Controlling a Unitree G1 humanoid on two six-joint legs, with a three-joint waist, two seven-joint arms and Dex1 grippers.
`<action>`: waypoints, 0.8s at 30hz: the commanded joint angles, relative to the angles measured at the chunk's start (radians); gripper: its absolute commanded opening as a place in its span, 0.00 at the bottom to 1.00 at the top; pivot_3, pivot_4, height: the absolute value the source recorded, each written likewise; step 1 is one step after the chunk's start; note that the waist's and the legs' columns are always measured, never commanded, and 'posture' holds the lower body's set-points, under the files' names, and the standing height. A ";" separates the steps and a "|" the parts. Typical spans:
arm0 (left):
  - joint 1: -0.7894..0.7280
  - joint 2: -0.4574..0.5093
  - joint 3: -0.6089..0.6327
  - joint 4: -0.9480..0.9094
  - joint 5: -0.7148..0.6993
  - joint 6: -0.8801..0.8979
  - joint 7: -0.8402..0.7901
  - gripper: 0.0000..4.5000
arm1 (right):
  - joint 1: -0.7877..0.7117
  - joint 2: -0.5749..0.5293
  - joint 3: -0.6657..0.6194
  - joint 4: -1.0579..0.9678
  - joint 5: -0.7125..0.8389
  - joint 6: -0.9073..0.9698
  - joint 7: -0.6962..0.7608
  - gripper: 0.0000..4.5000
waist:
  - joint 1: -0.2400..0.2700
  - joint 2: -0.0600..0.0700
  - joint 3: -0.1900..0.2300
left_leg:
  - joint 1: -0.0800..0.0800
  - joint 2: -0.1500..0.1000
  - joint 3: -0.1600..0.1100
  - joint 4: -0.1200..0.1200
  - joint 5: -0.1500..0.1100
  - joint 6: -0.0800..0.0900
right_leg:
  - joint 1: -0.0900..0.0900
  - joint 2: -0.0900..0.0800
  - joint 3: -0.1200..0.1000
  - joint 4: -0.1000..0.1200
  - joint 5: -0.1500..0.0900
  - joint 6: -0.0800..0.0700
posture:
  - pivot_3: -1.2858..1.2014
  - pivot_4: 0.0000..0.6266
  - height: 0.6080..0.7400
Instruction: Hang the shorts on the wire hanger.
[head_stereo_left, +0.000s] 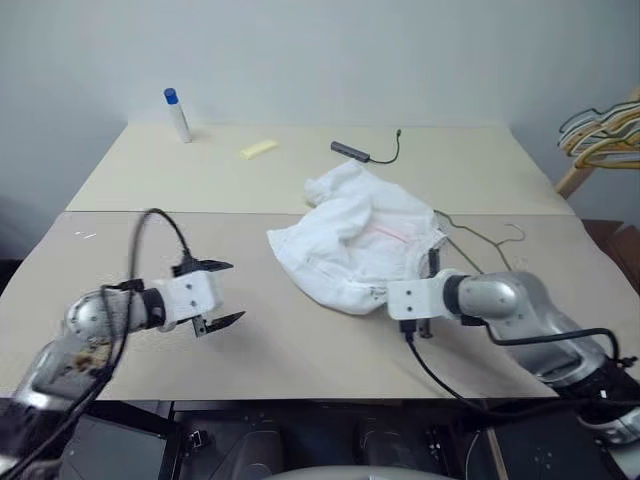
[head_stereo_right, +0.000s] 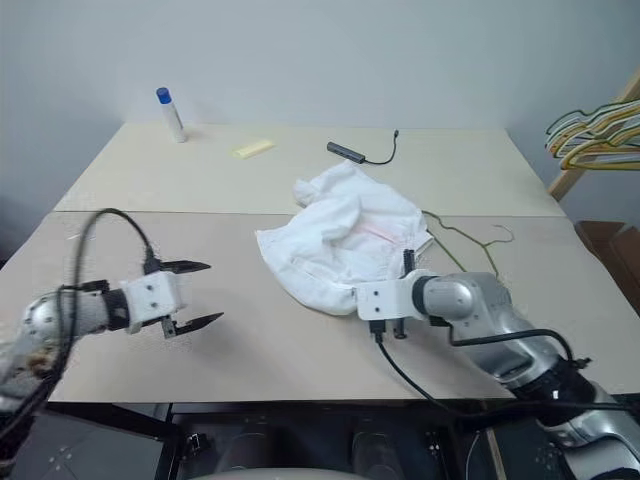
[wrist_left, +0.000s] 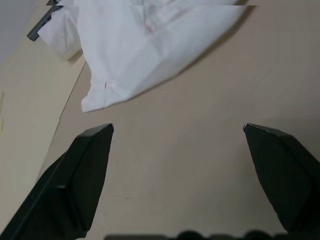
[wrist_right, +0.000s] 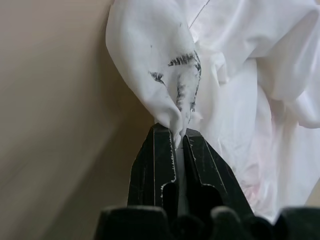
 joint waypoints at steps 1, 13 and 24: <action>-0.184 -0.064 -0.112 0.268 0.205 -0.203 0.132 1.00 | 0.019 -0.043 -0.101 -0.027 0.078 -0.089 0.049 0.00 | 0.003 0.000 -0.001 | 0.000 0.000 0.000 0.000 0.000 0.000 | 0.000 0.000 0.000 0.000 0.001 0.002 | 0.50 0.01 1.00; -0.675 -0.359 -0.356 1.061 0.497 -0.519 0.444 1.00 | 0.039 -0.084 -0.269 -0.069 0.197 -0.110 0.119 0.00 | -0.026 -0.002 -0.007 | -0.004 -0.001 0.000 0.006 0.000 0.000 | 0.001 0.000 0.001 -0.001 0.008 0.011 | 0.46 0.00 1.00; -0.843 -0.502 -0.416 1.318 0.581 -0.522 0.601 0.40 | 0.041 -0.081 -0.318 -0.091 0.233 -0.092 0.133 0.00 | -0.073 0.000 -0.012 | -0.008 -0.002 0.000 0.013 0.000 0.000 | 0.000 0.000 0.001 0.000 0.009 0.014 | 0.45 0.00 1.00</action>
